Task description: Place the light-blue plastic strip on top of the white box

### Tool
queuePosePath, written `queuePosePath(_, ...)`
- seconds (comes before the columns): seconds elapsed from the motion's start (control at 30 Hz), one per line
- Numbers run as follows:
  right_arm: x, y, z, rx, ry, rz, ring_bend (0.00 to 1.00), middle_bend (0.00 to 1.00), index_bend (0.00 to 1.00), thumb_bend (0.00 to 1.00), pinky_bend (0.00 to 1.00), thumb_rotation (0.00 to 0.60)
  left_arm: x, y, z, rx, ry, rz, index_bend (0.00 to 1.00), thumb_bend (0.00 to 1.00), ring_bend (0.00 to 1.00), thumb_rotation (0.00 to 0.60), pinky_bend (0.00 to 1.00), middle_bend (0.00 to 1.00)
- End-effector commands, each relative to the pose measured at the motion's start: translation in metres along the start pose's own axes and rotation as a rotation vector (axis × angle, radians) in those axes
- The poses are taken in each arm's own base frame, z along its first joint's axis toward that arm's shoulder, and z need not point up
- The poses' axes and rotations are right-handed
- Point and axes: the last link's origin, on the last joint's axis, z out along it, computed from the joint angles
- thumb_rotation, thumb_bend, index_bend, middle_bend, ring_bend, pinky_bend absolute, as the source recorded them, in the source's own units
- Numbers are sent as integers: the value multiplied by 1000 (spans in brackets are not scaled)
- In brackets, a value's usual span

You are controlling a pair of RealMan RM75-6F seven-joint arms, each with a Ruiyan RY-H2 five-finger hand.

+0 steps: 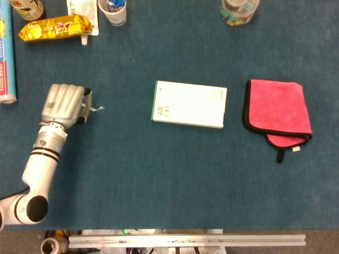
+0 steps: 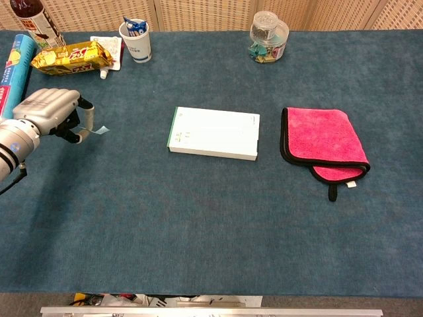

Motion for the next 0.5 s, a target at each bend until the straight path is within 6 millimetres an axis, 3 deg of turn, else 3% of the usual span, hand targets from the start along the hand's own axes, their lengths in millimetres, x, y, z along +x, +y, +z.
queuePosePath(0.03,1,-5,5,19,-6,-4,422,421,387,165,537,600,13,19,-2,-70,56,10,598,401,1000,600,995,1000)
queuePosePath(0.5,0,-16,11,52,-12,-1,422,421,387,164,537,600,24,89,6,-237,104,46,596,401,1000,600,995,1000)
